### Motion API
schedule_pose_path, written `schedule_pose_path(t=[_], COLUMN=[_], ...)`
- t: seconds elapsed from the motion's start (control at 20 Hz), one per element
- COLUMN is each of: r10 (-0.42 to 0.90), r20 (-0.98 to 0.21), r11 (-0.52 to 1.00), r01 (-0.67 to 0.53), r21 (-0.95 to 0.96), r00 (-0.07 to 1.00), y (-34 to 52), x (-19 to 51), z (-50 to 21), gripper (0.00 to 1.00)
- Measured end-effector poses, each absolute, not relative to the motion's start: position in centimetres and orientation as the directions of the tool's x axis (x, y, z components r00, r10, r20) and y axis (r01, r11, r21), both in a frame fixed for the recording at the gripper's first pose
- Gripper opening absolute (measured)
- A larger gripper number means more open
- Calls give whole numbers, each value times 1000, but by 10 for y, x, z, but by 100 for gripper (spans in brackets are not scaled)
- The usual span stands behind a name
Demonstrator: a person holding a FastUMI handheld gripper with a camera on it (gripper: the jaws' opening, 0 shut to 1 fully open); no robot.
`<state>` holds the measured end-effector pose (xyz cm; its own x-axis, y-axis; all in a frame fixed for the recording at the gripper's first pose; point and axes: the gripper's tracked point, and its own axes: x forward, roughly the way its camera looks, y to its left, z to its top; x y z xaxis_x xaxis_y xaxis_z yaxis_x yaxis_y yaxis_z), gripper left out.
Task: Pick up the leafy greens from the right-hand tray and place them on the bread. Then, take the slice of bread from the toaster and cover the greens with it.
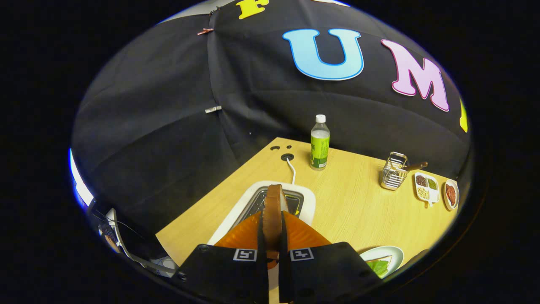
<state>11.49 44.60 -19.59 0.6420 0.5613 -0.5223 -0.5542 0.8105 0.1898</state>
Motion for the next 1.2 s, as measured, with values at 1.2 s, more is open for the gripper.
schedule_pose_path(t=[1.2], r10=[431], r20=[-614], r11=[901], r01=[-274], r21=[337], r00=[661], y=[246], x=[99], z=[-250], gripper=[14])
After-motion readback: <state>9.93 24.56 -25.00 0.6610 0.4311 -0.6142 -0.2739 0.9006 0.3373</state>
